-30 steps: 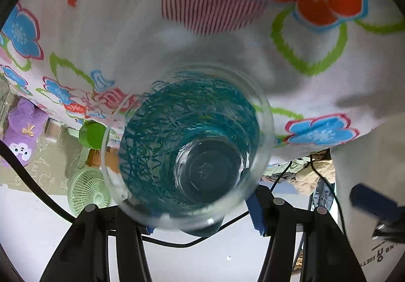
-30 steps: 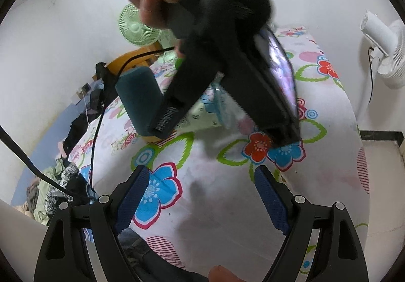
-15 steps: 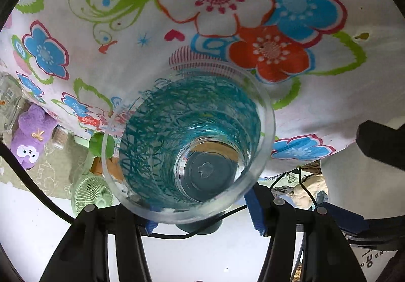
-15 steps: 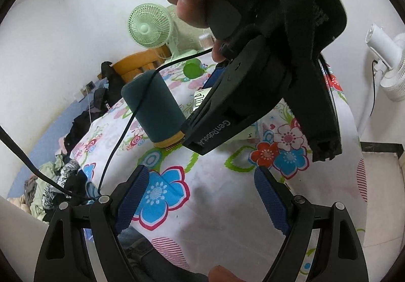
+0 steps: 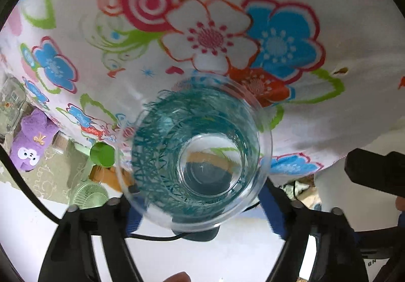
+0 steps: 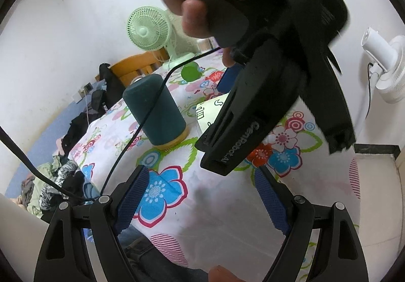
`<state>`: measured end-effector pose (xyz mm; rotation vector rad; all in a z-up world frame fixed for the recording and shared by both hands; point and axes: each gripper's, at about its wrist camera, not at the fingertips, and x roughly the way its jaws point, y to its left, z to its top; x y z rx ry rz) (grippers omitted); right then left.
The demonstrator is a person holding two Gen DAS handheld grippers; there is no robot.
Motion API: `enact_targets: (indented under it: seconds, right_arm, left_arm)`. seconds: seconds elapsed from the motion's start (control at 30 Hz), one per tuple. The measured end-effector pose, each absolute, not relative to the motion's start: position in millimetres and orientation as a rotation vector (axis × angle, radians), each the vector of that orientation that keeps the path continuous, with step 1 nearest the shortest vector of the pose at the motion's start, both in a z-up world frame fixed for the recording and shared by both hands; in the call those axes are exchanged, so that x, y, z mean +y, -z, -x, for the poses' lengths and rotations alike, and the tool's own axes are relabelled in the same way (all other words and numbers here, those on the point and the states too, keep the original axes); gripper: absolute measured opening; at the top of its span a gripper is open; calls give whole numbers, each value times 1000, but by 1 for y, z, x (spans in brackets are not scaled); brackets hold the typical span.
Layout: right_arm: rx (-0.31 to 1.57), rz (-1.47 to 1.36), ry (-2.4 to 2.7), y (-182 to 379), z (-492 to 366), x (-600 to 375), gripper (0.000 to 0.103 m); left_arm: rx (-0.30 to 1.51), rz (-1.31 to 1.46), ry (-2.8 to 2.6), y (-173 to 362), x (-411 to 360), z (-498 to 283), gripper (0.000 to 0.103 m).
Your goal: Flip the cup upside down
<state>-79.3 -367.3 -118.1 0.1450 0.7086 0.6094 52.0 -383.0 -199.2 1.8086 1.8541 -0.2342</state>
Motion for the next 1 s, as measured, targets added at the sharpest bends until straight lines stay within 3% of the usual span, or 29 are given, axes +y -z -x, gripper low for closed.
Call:
enact_targets:
  seconds: [0.2, 0.23, 0.3, 0.67, 1.0]
  right_arm:
    - [673, -153, -593, 111, 82, -372, 87]
    - [663, -154, -586, 109, 83, -374, 89]
    - [646, -150, -563, 106, 85, -376, 102]
    - [597, -59, -546, 78, 87, -353, 102]
    - [666, -40, -583, 76, 74, -312, 102]
  left_arm:
    - [1725, -1564, 384, 156, -384, -60, 95]
    - [1696, -1517, 413, 147, -383, -61, 96]
    - [1609, -1412, 488, 125, -378, -60, 97]
    - [1120, -717, 646, 7, -293, -36, 102]
    - [964, -190, 617, -27, -150, -5, 103]
